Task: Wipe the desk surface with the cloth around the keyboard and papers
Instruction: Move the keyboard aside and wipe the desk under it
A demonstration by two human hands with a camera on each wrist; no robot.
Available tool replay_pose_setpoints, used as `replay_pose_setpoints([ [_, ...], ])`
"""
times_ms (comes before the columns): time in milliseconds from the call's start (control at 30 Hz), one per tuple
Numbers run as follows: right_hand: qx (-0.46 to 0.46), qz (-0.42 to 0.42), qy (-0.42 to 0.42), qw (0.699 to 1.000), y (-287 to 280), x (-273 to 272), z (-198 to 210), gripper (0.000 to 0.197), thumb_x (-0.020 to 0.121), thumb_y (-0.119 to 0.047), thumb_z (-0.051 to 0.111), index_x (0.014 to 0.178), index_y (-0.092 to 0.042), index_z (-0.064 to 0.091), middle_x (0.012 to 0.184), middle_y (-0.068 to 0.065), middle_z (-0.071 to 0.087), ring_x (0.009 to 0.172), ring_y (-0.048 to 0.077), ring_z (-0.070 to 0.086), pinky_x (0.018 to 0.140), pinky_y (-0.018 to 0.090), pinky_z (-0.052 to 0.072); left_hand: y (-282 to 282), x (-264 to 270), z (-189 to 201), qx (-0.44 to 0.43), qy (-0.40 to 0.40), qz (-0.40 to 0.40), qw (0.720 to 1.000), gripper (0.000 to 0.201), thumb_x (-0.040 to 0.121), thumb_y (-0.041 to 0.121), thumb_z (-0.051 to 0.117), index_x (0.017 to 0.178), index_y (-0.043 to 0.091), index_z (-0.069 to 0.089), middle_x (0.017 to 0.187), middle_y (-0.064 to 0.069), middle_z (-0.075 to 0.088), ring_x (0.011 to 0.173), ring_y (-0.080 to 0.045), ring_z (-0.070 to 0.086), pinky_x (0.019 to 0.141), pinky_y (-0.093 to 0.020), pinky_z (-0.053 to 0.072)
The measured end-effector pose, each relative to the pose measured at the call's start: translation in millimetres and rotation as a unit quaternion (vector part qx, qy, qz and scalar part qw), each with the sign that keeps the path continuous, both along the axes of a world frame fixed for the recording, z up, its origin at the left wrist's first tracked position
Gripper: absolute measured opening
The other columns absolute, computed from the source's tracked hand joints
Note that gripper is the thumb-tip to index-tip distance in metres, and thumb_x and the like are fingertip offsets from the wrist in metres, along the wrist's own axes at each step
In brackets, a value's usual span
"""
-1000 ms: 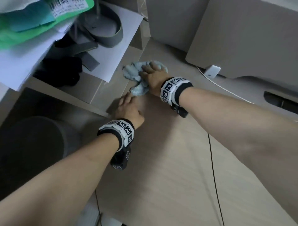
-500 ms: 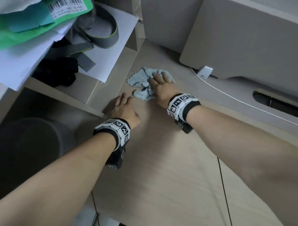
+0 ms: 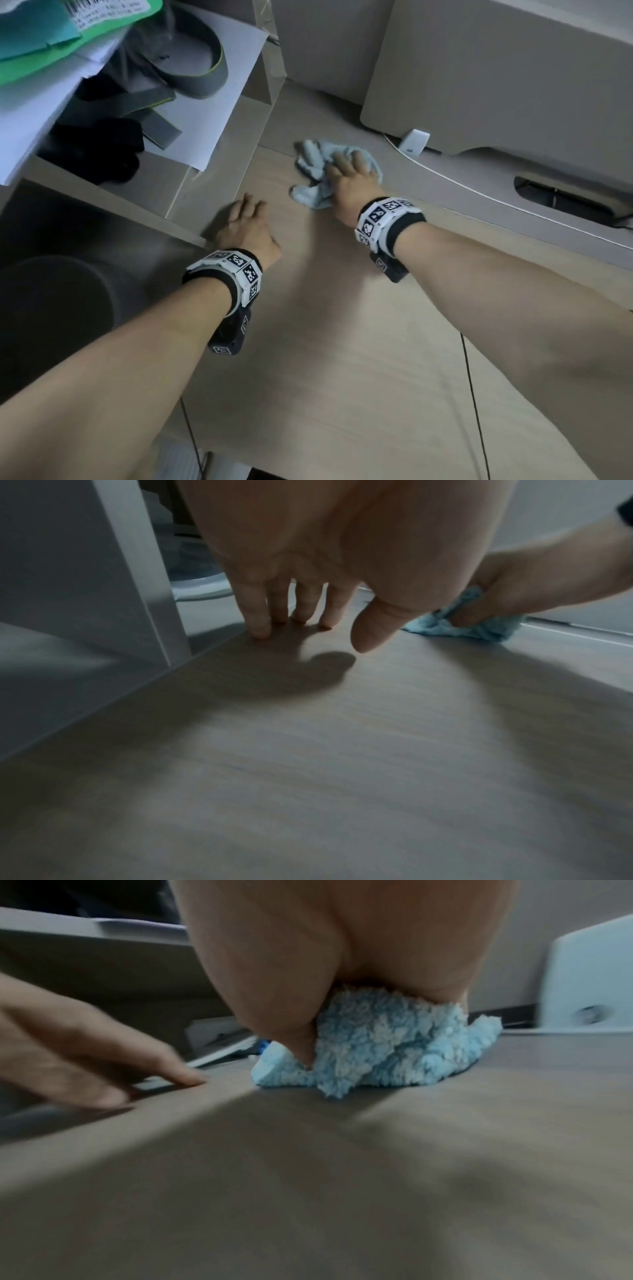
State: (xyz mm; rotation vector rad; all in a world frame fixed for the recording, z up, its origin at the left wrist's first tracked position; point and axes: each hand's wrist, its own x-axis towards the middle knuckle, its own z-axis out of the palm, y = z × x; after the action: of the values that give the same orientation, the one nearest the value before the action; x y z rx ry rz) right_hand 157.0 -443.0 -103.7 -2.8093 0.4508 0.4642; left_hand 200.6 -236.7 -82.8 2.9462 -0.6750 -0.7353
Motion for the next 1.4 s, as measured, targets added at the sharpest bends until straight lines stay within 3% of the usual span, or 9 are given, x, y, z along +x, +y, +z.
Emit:
replay_pose_setpoints([
  [100,0.017,0.074,0.015,0.997,24,-19,-2,0.074,0.09,-0.027,0.061,0.155,-0.021,0.025,0.165,0.001,0.011,0.151,0.036,0.001,0.118,0.061,0.011,0,-1,-1,0.0,0.0,-0.008,1.0,0.07,0.083,0.018,0.05,0.149,0.02,0.027,0.163,0.002,0.01,0.149,-0.019,0.008,0.109,-0.043,0.035],
  [233,0.02,0.029,0.005,0.999,-14,-56,-4,0.071,0.091,-0.016,0.055,0.155,-0.023,0.025,0.165,0.0,0.011,0.151,0.035,0.004,0.118,0.059,0.017,1,-2,4,-0.007,0.04,0.003,0.999,0.074,0.085,0.014,0.049,0.153,0.019,0.02,0.164,0.001,0.002,0.15,-0.02,0.005,0.114,-0.041,0.027],
  [400,-0.037,-0.01,0.003,0.999,-17,5,-4,0.065,0.088,-0.032,0.062,0.147,-0.024,0.038,0.156,0.003,0.027,0.143,0.038,0.019,0.115,0.053,0.026,30,-33,13,-0.055,0.016,0.032,0.998,0.056,0.082,0.013,0.053,0.136,0.005,0.044,0.151,-0.012,0.031,0.14,-0.029,0.028,0.111,-0.036,0.027],
  [533,-0.024,0.105,0.004,0.994,62,32,1,0.068,0.086,-0.039,0.063,0.147,-0.025,0.038,0.158,-0.002,0.025,0.146,0.034,0.014,0.116,0.055,0.023,65,-57,5,-0.047,0.02,0.033,0.998,0.059,0.077,0.014,0.056,0.135,0.006,0.047,0.152,-0.009,0.032,0.139,-0.028,0.029,0.115,-0.035,0.025],
  [700,0.019,0.272,0.005,0.962,104,-39,-1,0.066,0.095,-0.023,0.052,0.155,-0.023,0.025,0.164,-0.001,0.013,0.151,0.031,0.001,0.119,0.054,0.011,85,-64,1,-0.067,0.005,0.036,0.997,0.059,0.078,0.015,0.052,0.137,0.015,0.048,0.149,-0.004,0.036,0.135,-0.029,0.032,0.114,-0.037,0.029],
  [933,-0.025,0.0,0.013,1.0,53,-20,9,0.067,0.088,-0.019,0.056,0.151,-0.021,0.032,0.162,0.002,0.016,0.149,0.034,0.006,0.118,0.055,0.018,92,-61,3,-0.036,0.024,0.047,0.998,0.061,0.081,0.018,0.053,0.141,0.018,0.043,0.158,-0.003,0.024,0.144,-0.023,0.024,0.115,-0.034,0.03],
  [1133,0.03,0.203,0.038,0.978,147,-76,6,0.07,0.096,-0.021,0.048,0.157,-0.022,0.014,0.166,-0.001,0.0,0.151,0.033,-0.009,0.119,0.056,0.002,96,-69,-4,-0.037,0.024,0.029,0.999,0.067,0.075,0.025,0.055,0.14,0.02,0.04,0.159,0.0,0.02,0.147,-0.023,0.018,0.116,-0.04,0.03],
  [1300,0.01,-0.028,0.02,0.999,37,-129,-3,0.069,0.092,-0.012,0.045,0.155,-0.023,0.019,0.165,-0.003,0.003,0.151,0.034,-0.004,0.117,0.06,0.017,91,-64,0,-0.01,0.041,0.046,0.998,0.071,0.079,0.021,0.054,0.147,0.017,0.034,0.159,-0.001,0.019,0.147,-0.023,0.018,0.117,-0.036,0.026],
  [1400,-0.001,-0.225,0.038,0.974,-38,-165,-2,0.067,0.092,-0.011,0.045,0.154,-0.02,0.02,0.165,-0.004,0.004,0.15,0.037,-0.004,0.12,0.056,0.014,88,-72,-1,-0.023,0.03,0.066,0.997,0.068,0.079,0.017,0.054,0.146,0.015,0.036,0.161,-0.003,0.017,0.148,-0.025,0.015,0.118,-0.034,0.022],
])
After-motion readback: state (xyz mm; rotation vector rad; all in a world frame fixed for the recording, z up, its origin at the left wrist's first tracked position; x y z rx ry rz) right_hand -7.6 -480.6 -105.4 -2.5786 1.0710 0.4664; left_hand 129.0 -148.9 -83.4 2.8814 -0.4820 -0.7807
